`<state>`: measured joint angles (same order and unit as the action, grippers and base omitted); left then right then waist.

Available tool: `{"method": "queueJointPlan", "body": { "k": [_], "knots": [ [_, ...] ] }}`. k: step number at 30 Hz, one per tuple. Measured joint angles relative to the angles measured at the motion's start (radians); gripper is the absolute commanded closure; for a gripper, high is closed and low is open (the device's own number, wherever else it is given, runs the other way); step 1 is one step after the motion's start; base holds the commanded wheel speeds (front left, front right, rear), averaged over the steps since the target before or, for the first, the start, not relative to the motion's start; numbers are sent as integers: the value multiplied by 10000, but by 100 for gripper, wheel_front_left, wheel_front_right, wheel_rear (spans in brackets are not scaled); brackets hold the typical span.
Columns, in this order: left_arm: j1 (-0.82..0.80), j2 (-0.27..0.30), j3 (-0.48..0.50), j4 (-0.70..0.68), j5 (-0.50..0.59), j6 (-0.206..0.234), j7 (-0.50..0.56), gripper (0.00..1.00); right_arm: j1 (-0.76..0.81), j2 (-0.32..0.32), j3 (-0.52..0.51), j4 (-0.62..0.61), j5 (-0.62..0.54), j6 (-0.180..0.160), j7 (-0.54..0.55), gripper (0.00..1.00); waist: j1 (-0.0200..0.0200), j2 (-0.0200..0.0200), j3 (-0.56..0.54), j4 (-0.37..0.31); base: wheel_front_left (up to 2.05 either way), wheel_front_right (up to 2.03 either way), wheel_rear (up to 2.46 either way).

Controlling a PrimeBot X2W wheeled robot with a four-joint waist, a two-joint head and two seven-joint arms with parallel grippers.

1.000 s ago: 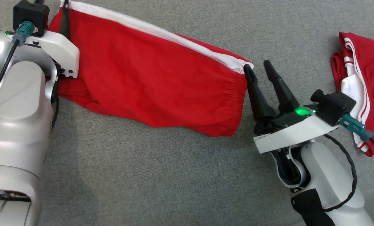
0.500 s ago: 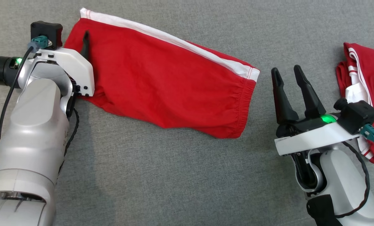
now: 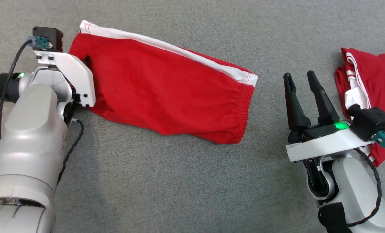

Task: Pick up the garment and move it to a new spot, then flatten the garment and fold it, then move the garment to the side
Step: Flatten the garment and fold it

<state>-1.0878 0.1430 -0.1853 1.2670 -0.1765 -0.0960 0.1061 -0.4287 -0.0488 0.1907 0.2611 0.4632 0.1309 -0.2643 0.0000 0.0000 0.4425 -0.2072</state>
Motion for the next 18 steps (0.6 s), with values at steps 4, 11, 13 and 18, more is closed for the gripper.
{"method": "queueJointPlan", "body": {
  "k": [4, 11, 13, 18],
  "knots": [
    [220, -92, -50, -15, -104, -105, 174, 100, 103, 4, -128, 67, -113, 0, 0, 0, 0, 0, -163, 52, 0, 0, 0],
    [1239, -263, 92, 6, -539, -211, -282, 100, 533, 4, -303, 355, -401, -2, 0, 0, 0, 0, -820, 404, 0, 0, 0],
    [1589, -336, 144, 23, -694, -221, -485, 100, 668, 6, -380, 445, -481, 0, 0, 0, 0, 0, -1051, 543, 0, 0, 0],
    [2479, -502, 232, 58, -951, -234, -863, 100, 974, 4, -560, 650, -642, 0, 0, 0, 0, 0, -1656, 883, 0, 0, 0]
  ]
}}
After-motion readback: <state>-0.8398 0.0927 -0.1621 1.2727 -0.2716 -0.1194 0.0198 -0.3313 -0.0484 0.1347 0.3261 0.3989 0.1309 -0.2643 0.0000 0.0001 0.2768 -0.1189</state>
